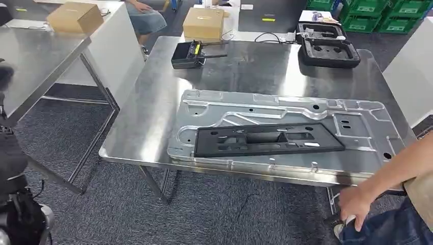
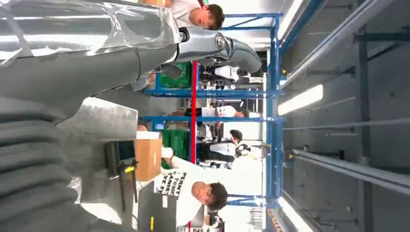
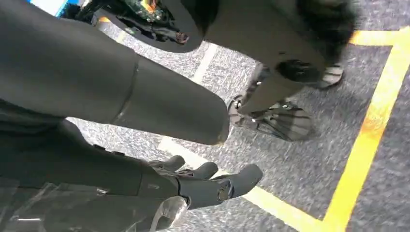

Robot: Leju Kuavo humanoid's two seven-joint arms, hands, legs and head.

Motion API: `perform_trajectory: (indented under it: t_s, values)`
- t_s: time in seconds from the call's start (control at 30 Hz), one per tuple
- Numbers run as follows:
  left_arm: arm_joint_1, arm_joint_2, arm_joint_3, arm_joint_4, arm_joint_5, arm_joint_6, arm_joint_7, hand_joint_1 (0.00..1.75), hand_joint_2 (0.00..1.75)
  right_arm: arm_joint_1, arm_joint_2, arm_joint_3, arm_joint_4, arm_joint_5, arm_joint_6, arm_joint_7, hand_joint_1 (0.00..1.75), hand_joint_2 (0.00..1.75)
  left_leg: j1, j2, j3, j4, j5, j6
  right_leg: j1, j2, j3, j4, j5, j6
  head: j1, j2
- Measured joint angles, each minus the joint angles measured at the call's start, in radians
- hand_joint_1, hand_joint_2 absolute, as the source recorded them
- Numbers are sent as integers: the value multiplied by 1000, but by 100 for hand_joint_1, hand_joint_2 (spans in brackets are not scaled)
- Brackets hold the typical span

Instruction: Take the parts from the cabinet and place them on the table.

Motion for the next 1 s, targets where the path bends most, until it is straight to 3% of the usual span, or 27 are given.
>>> perform_trajectory:
  t_s: [0.03, 0.07, 0.1, 0.17, 0.2, 0.23, 0.27, 0.33, 0.37, 0.4, 0.43, 0.5, 0.53, 0.57, 0.6, 0.7, 0.73, 0.77, 0.8, 0.83, 0.87, 0.9, 0.93, 0.97, 1.0]
  values:
    - [-4, 0, -2, -6, -3, 1, 5, 0, 175, 0, 1, 0, 0, 0, 0, -1, 0, 0, -2, 0, -7, 10, 2, -5, -6, 1, 59, -95, -3, 6, 0, 0]
    - [-8, 0, -2, -10, -6, 2, 5, 0, 175, 0, 2, 0, 0, 0, 0, -1, 0, 0, -2, -1, -17, 17, 4, -11, 5, 12, 64, -105, 2, -10, 0, 0]
    - [-13, -1, -5, -13, -7, 2, 8, 0, 175, 1, 4, -2, 0, 0, -4, -3, 0, 0, -5, -1, -18, 19, 9, -19, 4, 14, 52, -100, 7, -22, -2, 0]
    - [-16, -1, -8, -19, -10, 2, 11, 0, 175, -2, 4, -2, 0, 0, -3, -3, 0, 0, -2, -2, -25, 18, 21, -33, 10, 14, 44, -98, 8, -35, -3, 0]
    - [-15, -1, -10, -19, -10, 2, 13, 0, 175, -1, 7, -3, 0, 0, -4, -3, 0, 0, 2, -3, -29, 21, 23, -38, 4, 10, 36, -103, 17, -49, -4, 0]
    - [-16, -1, -11, -22, -10, 2, 13, 0, 175, -4, 7, -4, 0, 0, -4, -3, 0, 0, 4, -2, -41, 43, -11, -42, 5, 7, 29, -102, 26, -58, -4, 0]
    - [-18, -1, -12, -22, -11, 2, 12, 0, 175, -4, 7, -4, 0, 0, -4, -3, 0, 0, 4, -1, -61, 99, -70, -46, 5, 6, 16, -102, 34, -66, -6, 0]
    - [-19, -2, -15, -24, -12, 2, 13, 0, 175, -4, 8, -5, 0, 0, -4, -4, 0, 0, 4, -1, -107, 254, -174, -52, 8, 3, -8, -102, 52, -70, -8, 0]
    - [-19, -2, -18, -24, -13, 2, 14, 0, 175, -4, 8, -5, 0, 0, -4, -4, 0, 0, 4, -1, -122, 319, -202, -52, 11, 1, -22, -101, 62, -71, -8, 0]
    - [-19, -2, -21, -24, -16, 2, 16, 0, 175, -3, 8, -5, 0, -1, -4, -4, 0, 0, 4, -1, -118, 350, -199, -50, 14, 1, -37, -101, 73, -72, -8, 0]
    - [-19, -2, -23, -24, -18, 2, 18, 0, 175, -3, 8, -5, 0, -2, -4, -5, 0, 0, 2, -1, -92, 329, -171, -46, 17, 1, -50, -100, 83, -72, -8, 0]
    - [-25, -2, -27, -24, -21, 2, 25, 0, 175, -3, 10, -5, 0, -2, -4, -6, 0, 0, -6, -1, 13, 183, -99, -28, 22, 1, -69, -101, 101, -71, -8, 0]
    - [-32, -2, -30, -26, -24, 2, 25, 0, 175, -4, 11, -5, 0, -2, -4, -7, 0, 0, -13, -1, 82, 81, -88, -13, 23, 1, -75, -101, 110, -70, -8, 0]
    - [-39, -2, -30, -32, -24, 2, 26, 0, 175, -5, 19, -5, 0, -2, -4, -7, 0, 0, -21, 1, 128, -5, -117, 1, 26, 0, -79, -99, 117, -64, -8, 0]
    - [-40, -2, -31, -35, -27, 2, 25, 0, 175, -3, 19, -5, 0, -2, -4, -8, 0, 0, -23, 5, 138, -19, -109, -9, 23, 0, -78, -105, 127, -58, -6, 0]
    - [-44, -3, -35, -37, -26, 3, 27, 0, 175, 0, 18, -5, 1, -2, -4, -8, 0, 0, -26, 4, 115, -26, -84, -2, 21, 1, -80, -112, 153, -42, -10, 0]
    - [-44, -3, -36, -37, -26, 3, 28, 0, 175, -1, 16, -6, 1, -2, -4, -8, 0, 0, -16, 10, 111, -29, -70, 4, 15, 1, -88, -100, 133, -39, -12, 0]
    - [-47, -3, -37, -38, -26, 3, 28, 0, 175, -1, 17, -5, 1, -1, -4, -8, 0, 0, -15, 8, 97, -29, -61, 15, 16, 0, -106, -64, 76, -35, -9, 0]
    - [-47, -5, -38, -38, -26, 3, 28, 0, 175, 0, 18, -5, 1, 1, -3, -8, 0, 0, -14, 9, 82, -29, -48, 21, 15, 0, -131, 17, -1, -30, -7, 0]
    - [-47, -5, -39, -38, -26, 3, 28, 0, 175, 1, 19, -5, 1, 2, 0, -10, 0, 0, -14, 9, 69, -29, -38, 21, 14, 0, -150, 92, -54, -25, -6, 0]
    - [-47, -5, -41, -38, -26, 2, 28, 0, 175, 1, 19, -5, 1, 2, 0, -11, 0, 0, -14, 9, 54, -27, -26, 20, 12, 0, -167, 171, -89, -18, -6, 0]
    - [-46, -5, -43, -38, -26, 2, 28, 0, 175, 1, 19, -5, 1, 7, 0, -12, 0, 0, -14, 8, 45, -26, -15, 17, 9, 0, -170, 218, -87, -14, -6, 0]
    - [-46, -5, -47, -38, -26, 2, 28, 0, 175, 1, 19, -5, 1, 7, 0, -12, 0, 0, -13, 9, 31, -23, -6, 14, 7, 0, -154, 225, -57, -10, -5, 0]
    - [-46, -5, -49, -38, -26, 2, 28, 0, 175, 0, 19, -5, 1, 7, 0, -13, 0, 0, -11, 9, 16, -19, 2, 9, 5, 0, -119, 192, -12, -7, -5, 0]
    - [-46, -5, -50, -38, -26, 2, 28, 0, 175, 0, 19, -5, 1, 7, -1, -15, 0, 0, -8, 9, 2, -11, 8, 4, 3, 0, -65, 122, 28, -4, -5, 0]
